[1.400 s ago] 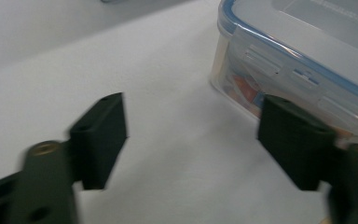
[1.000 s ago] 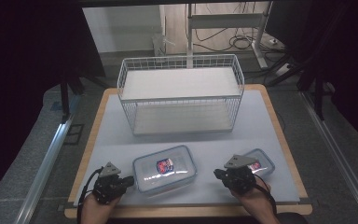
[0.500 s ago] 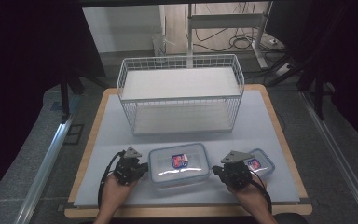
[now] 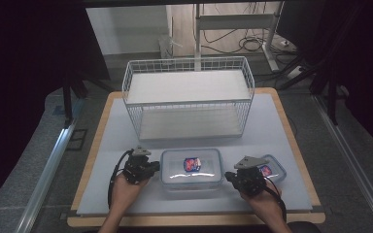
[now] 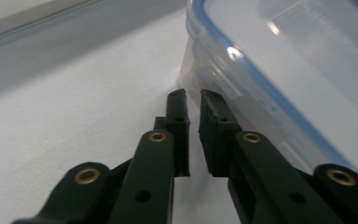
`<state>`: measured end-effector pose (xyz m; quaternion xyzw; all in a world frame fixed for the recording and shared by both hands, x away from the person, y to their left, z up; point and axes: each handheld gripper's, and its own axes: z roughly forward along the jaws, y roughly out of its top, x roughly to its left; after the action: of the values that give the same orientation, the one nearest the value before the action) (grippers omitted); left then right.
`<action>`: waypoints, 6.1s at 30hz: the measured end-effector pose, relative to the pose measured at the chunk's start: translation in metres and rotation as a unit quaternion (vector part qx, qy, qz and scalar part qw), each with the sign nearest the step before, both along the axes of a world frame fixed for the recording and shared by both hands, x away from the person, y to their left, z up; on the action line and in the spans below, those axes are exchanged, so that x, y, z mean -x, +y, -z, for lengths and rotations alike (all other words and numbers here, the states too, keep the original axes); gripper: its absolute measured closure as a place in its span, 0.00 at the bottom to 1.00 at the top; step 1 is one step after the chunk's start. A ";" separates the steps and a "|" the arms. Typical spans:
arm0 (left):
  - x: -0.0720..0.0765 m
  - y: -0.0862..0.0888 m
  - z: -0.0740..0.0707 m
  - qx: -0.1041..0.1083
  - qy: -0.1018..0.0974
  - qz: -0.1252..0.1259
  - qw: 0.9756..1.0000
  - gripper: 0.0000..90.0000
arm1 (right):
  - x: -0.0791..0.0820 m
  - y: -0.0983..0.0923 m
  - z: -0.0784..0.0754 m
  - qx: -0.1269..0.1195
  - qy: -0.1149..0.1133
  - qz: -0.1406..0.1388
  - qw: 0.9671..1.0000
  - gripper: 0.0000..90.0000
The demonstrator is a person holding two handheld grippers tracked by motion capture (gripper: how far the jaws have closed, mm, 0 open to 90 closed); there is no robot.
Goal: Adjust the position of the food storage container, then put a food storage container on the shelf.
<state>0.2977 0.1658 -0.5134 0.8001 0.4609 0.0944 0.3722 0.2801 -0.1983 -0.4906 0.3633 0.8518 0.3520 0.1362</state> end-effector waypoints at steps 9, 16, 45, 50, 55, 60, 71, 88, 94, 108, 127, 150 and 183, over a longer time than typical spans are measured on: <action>0.024 0.021 -0.009 -0.006 -0.027 -0.024 0.999 0.63 | 0.000 -0.014 -0.008 -0.014 -0.018 -0.004 1.000 0.83; 0.040 0.028 -0.007 -0.030 -0.064 -0.018 0.997 0.27 | 0.002 -0.024 -0.009 0.004 -0.041 -0.014 0.999 0.53; 0.041 0.024 -0.021 0.039 -0.044 0.021 0.998 0.06 | -0.006 -0.028 -0.013 -0.054 -0.010 -0.044 0.998 0.26; 0.034 0.014 -0.025 0.037 -0.030 0.032 0.998 0.09 | -0.013 -0.018 -0.017 -0.076 0.027 -0.053 0.995 0.26; 0.022 0.010 -0.024 0.065 -0.001 0.033 0.997 0.10 | -0.023 -0.007 -0.015 -0.071 0.056 -0.057 0.994 0.21; 0.007 0.009 -0.016 0.103 0.044 0.044 0.993 0.10 | -0.035 0.003 -0.010 -0.076 0.088 -0.056 0.992 0.17; -0.008 -0.007 -0.004 0.123 0.094 0.077 0.985 0.10 | -0.055 0.017 -0.001 -0.102 0.159 -0.057 0.980 0.10; -0.013 -0.011 -0.001 0.140 0.120 0.081 0.980 0.09 | -0.065 0.020 0.001 -0.111 0.208 -0.050 0.971 0.11; -0.007 -0.005 -0.007 0.148 0.098 0.072 0.981 0.25 | -0.058 0.016 -0.003 -0.119 0.187 -0.042 0.974 0.20; 0.010 -0.010 -0.012 0.139 0.087 0.066 0.984 0.29 | -0.036 0.004 -0.011 -0.144 0.135 -0.018 0.980 0.35; 0.031 -0.014 -0.016 0.109 0.066 0.068 0.990 0.31 | -0.015 -0.001 -0.008 -0.156 0.140 -0.016 0.978 0.39; 0.030 -0.007 -0.017 0.125 0.081 0.067 0.987 0.39 | -0.018 -0.008 -0.006 -0.185 0.172 -0.011 0.968 0.47; 0.024 0.008 -0.026 0.194 0.074 0.050 0.977 0.56 | -0.022 -0.015 -0.016 -0.217 0.146 -0.007 0.965 0.55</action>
<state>0.2740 0.1738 -0.4878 0.7393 0.4563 -0.0745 0.4896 0.3024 -0.2134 -0.4741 0.4259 0.7679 0.4727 -0.0745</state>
